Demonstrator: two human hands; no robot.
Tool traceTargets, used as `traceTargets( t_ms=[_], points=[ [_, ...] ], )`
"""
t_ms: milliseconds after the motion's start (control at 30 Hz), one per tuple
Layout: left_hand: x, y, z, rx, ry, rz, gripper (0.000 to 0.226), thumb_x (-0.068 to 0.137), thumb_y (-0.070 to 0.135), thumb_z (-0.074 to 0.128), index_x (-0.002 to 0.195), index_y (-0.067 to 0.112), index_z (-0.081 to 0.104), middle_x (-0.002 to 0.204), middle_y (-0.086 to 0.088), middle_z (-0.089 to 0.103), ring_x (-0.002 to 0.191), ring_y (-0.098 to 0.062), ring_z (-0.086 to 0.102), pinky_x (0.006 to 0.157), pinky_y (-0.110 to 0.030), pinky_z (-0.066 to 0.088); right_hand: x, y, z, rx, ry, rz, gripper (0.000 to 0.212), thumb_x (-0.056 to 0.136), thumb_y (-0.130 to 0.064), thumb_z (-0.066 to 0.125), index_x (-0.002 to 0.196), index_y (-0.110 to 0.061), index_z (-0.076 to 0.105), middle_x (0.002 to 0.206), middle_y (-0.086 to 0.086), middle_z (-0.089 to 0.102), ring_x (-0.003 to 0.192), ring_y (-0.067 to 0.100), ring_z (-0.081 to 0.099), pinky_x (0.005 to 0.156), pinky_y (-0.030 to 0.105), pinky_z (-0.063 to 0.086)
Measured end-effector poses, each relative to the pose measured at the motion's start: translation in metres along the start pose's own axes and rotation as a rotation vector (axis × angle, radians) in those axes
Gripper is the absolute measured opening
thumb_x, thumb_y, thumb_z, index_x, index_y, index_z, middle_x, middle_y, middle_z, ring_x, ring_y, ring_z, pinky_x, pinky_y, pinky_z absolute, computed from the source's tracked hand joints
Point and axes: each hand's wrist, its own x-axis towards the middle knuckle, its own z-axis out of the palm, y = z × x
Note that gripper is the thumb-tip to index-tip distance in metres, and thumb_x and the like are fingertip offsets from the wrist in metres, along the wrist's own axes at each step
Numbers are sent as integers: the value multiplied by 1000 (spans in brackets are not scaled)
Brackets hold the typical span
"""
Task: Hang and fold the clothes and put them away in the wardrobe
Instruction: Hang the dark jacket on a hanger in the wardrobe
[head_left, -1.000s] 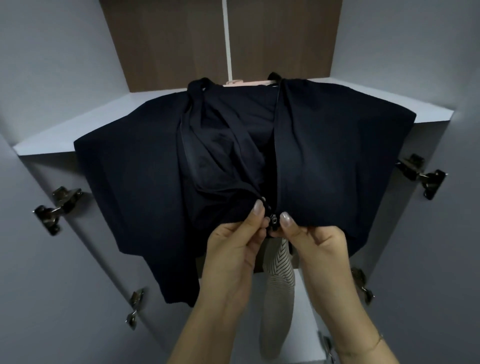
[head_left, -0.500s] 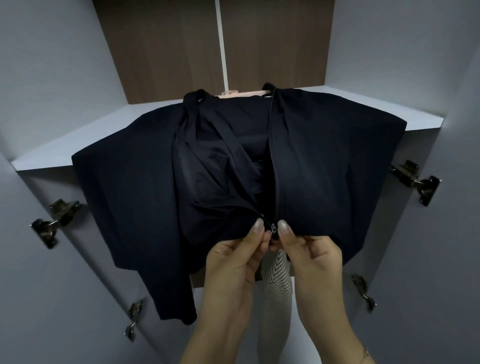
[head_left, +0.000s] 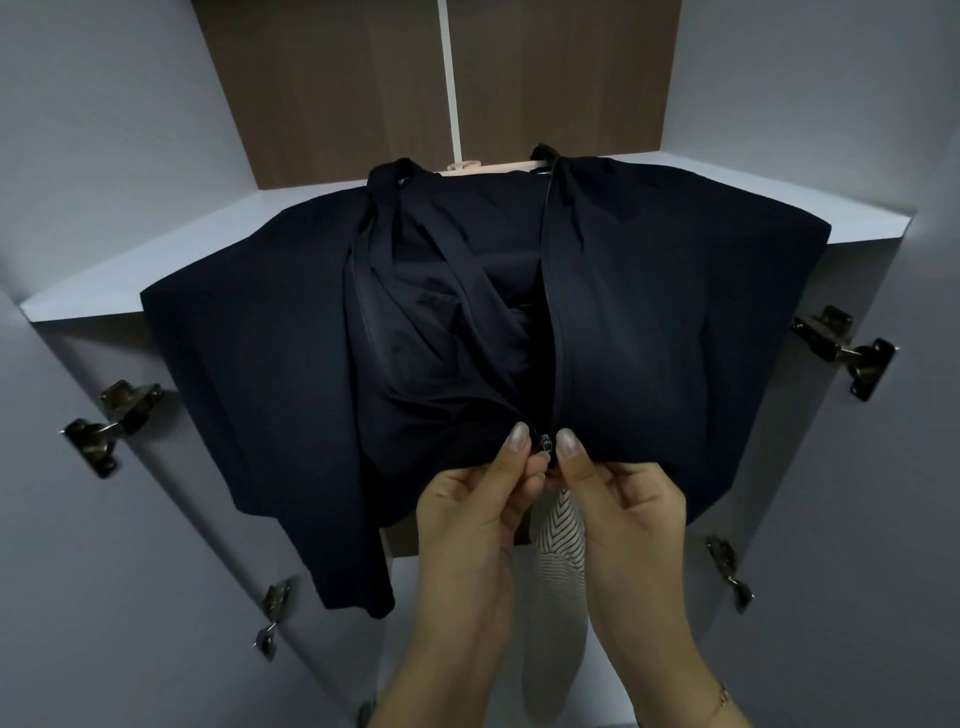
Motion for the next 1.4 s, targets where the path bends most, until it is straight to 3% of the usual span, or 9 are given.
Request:
traceTargets(
  t_ms=[300, 467, 667, 867, 933, 1033, 1100, 1200, 1400],
  points=[
    [-4, -9, 1, 120, 38, 205, 13, 75, 25, 76, 68, 14, 75, 67, -4, 69, 65, -10, 66, 63, -19, 53, -3, 2, 3, -36, 49, -71, 16, 80, -20, 71, 77, -4, 68, 69, 7, 72, 65, 15, 70, 62, 20, 55],
    [-5, -10, -1, 161, 3, 163, 36, 80, 19, 73, 47, 21, 57, 48, 5, 47, 47, -3, 45, 51, -15, 44, -2, 1, 3, -49, 89, -14, 23, 73, -34, 75, 76, -11, 71, 72, 10, 72, 68, 23, 71, 68, 30, 59],
    [-4, -9, -8, 127, -34, 85, 39, 74, 18, 74, 53, 11, 42, 45, 3, 33, 41, -3, 33, 46, -13, 38, 0, 3, 3, -55, 102, 13, 23, 75, -34, 73, 77, -11, 72, 71, 8, 71, 67, 24, 67, 67, 34, 57],
    [3, 13, -24, 535, -260, 27, 24, 81, 32, 66, 69, 12, 68, 54, 6, 61, 43, -2, 44, 46, -13, 37, 4, 4, 1, 53, 102, 118, 18, 71, -28, 77, 74, -11, 72, 65, 7, 66, 62, 19, 59, 58, 25, 51],
    [3, 21, -38, 773, -336, 124, 24, 78, 42, 65, 79, 20, 75, 74, 4, 74, 50, -3, 56, 48, -17, 43, 7, 4, 0, 66, 86, 153, 18, 69, -26, 78, 73, -9, 73, 67, 9, 66, 65, 20, 62, 60, 27, 52],
    [7, 26, -54, 1051, -250, 662, 7, 84, 35, 72, 87, 29, 73, 84, 11, 69, 68, -9, 62, 61, -18, 50, 8, 3, 0, 113, 58, 211, 14, 64, -26, 80, 65, -13, 74, 71, 10, 69, 68, 18, 66, 63, 24, 54],
    [16, 25, -55, 1169, -295, 959, 22, 85, 24, 74, 106, 22, 69, 104, 12, 63, 92, -8, 61, 81, -13, 47, 7, 4, 2, 162, 22, 237, 11, 68, -22, 78, 59, -16, 74, 76, 12, 71, 73, 20, 69, 65, 21, 54],
    [29, 18, -51, 1187, -344, 979, 34, 85, 23, 73, 118, 15, 66, 117, 6, 58, 112, -10, 56, 97, -21, 45, 3, 7, 5, 215, 2, 277, 19, 74, -20, 75, 56, -19, 71, 79, 16, 71, 79, 24, 71, 69, 24, 56],
    [33, 9, -51, 966, -343, 923, 22, 89, 12, 67, 110, 10, 72, 110, 4, 68, 106, -4, 63, 92, -17, 48, 1, 7, 5, 167, 22, 246, 19, 78, -21, 72, 58, -18, 71, 76, 15, 70, 79, 24, 73, 71, 24, 57]
  ],
)
